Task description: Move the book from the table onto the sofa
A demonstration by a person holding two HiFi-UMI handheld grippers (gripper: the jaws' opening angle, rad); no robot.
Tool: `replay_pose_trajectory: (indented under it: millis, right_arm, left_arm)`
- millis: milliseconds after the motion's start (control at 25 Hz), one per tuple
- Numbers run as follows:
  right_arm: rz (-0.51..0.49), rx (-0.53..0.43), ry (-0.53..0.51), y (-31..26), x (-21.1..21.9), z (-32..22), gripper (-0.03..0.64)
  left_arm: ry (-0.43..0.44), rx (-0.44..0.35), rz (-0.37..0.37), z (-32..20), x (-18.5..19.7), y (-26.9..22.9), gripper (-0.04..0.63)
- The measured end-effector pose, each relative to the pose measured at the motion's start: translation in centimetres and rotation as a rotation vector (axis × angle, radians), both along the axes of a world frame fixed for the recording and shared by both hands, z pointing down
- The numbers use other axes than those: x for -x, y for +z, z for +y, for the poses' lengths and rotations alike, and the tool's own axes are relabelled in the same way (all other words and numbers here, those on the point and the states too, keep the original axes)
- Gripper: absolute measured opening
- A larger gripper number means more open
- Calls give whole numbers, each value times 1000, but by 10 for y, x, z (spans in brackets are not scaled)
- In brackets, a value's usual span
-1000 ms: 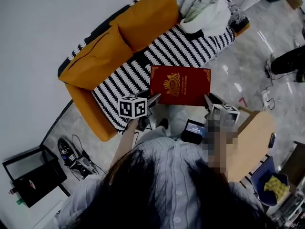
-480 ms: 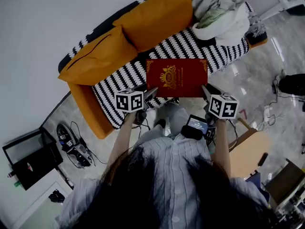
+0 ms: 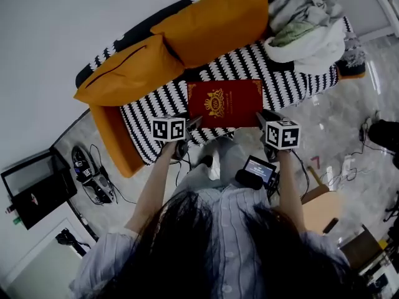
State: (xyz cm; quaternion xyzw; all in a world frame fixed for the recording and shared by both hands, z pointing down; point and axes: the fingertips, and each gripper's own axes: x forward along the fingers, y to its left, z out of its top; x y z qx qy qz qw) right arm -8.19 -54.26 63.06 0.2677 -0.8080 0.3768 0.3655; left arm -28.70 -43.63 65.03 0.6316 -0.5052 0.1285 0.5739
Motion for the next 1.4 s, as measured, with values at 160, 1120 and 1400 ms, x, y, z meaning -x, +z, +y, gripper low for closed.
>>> replay_pose_trajectory:
  millis: [160, 1120, 1400]
  right_arm:
    - [20, 37, -58, 31, 14, -10, 109]
    - [96, -8, -171, 206, 84, -70, 107]
    - [115, -47, -271, 223, 104, -61, 120]
  left_arm:
    - [-39, 67, 15, 0, 9, 30, 235]
    - [130, 253, -186, -42, 76, 188, 207]
    - [35, 254, -169, -47, 80, 187, 212]
